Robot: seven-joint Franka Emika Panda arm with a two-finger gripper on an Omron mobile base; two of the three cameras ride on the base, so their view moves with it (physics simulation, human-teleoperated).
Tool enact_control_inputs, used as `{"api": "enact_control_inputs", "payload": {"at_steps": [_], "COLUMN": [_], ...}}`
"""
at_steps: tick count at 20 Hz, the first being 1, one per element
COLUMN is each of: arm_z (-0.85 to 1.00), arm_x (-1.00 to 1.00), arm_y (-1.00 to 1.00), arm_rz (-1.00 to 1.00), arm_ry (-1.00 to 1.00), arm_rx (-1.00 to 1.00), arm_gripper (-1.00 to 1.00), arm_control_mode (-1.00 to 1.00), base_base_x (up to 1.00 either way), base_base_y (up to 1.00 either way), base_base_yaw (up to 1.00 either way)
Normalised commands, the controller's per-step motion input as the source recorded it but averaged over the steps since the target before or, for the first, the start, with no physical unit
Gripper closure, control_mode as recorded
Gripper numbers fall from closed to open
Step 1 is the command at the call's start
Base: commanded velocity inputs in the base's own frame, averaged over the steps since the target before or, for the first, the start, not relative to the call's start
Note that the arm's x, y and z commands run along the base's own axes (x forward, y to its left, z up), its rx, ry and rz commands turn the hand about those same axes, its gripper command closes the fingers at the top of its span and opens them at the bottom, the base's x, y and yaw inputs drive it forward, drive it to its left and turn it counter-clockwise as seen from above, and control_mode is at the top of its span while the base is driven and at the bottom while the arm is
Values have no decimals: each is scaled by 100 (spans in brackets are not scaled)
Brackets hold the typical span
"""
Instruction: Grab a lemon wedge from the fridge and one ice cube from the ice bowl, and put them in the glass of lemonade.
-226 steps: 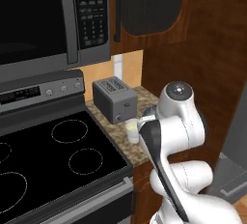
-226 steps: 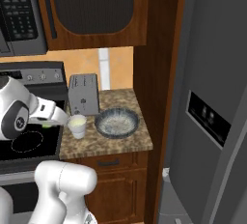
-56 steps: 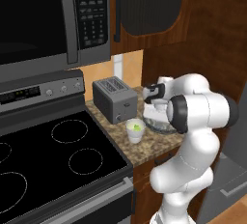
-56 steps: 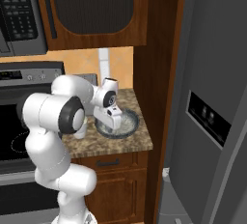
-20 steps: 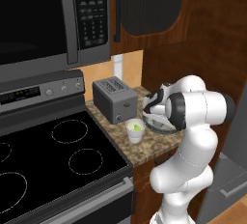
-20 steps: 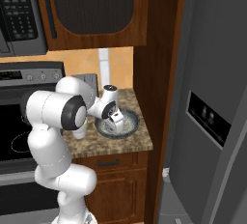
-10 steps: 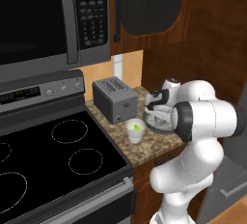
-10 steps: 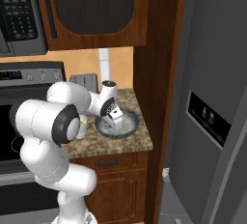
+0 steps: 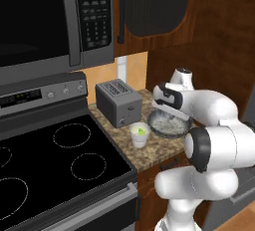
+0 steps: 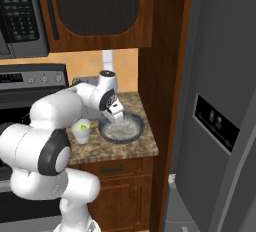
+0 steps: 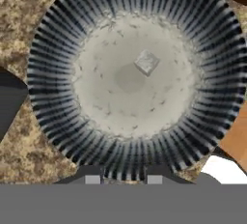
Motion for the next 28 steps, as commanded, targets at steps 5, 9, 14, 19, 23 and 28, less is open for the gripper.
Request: {"api": "enact_control_inputs", "payload": {"at_steps": [5, 9, 14, 19, 23, 28], "arm_z": [57, 38, 12, 0, -5, -34], "arm_x": [-39, -54, -64, -26, 11, 42], "arm_y": [35, 40, 45, 58, 21, 1], "arm_rz": [-7, -7, -7, -4, 0, 0], "arm_ry": [0, 0, 0, 0, 1, 2], "arm_rx": [0, 0, 0, 0, 0, 0], "arm_gripper": [100, 100, 100, 100, 100, 100], "arm_control_mode": [-100, -100, -100, -100, -100, -100], "base_base_x": [0, 0, 0, 0, 0, 0], "base_base_y": [0, 0, 0, 0, 0, 0], "base_base_yaw": [0, 0, 0, 0, 0, 0]}}
